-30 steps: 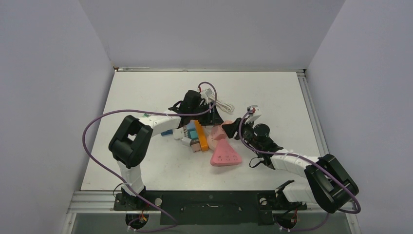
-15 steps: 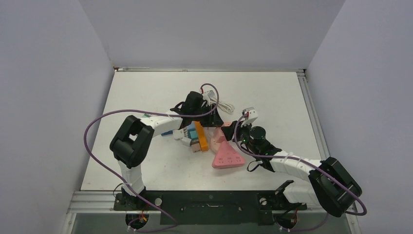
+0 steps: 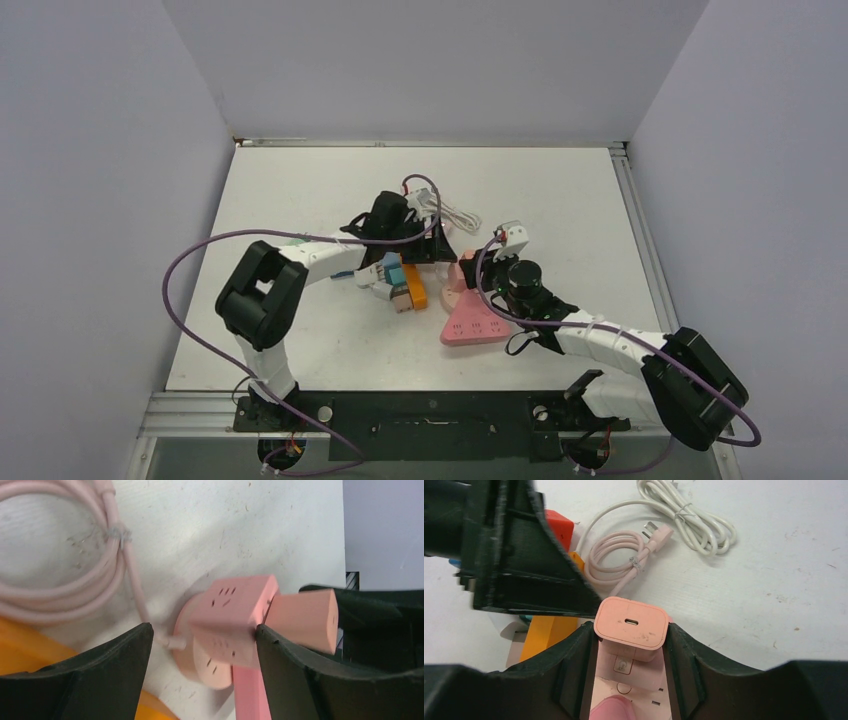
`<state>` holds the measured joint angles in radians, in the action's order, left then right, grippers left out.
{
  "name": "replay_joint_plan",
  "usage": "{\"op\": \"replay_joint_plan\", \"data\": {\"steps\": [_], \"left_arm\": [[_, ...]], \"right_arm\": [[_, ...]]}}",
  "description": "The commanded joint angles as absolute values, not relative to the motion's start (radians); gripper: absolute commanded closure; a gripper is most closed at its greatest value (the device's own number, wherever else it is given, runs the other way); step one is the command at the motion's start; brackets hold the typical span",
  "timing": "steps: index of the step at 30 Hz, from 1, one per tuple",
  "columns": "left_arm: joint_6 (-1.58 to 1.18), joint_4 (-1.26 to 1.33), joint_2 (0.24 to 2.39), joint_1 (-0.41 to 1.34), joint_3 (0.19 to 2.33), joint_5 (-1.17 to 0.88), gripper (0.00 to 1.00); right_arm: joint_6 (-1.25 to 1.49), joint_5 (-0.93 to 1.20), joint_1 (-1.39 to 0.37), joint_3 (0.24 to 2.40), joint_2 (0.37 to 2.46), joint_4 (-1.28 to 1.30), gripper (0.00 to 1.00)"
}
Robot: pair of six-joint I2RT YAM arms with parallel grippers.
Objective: Pull the plug off the socket
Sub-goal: Remove the plug from the socket.
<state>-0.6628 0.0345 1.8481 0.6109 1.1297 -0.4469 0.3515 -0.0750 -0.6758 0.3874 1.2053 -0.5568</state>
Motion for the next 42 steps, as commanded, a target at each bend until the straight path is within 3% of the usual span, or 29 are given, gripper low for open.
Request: {"op": "replay_joint_plan", "data": {"steps": [1,6,13,24,42], "left_arm": [[-0.602,0.066,1.682,0.562,1.072,-0.411,0.25],[-0.6,0.117,1.602,0.559,1.002,-0.416,0.23],[-0.676,0.207,1.68,0.619,0.995,-0.552,0.24],[-0.75,0.264,1.76,0.632,1.011,-0.572,0.39],[-0.754,0.255,1.824,0.629,1.05,-0.551,0.43]], "right_arm": [[0.348,-0.153,-0.669,0.411,1.159,-0.599,0.95],[0.355,-0.142,-0.668,0.413,1.17,-0.605,0.95],[0.359,-0.128,-0.669,0.416,1.187,-0.619,0.95],[0.359,-0.118,-0.672,0.417,1.199,-0.622,0.95],[0.338,-0.14,-0.703,0.426,1.209,-0.616,0.95]]}}
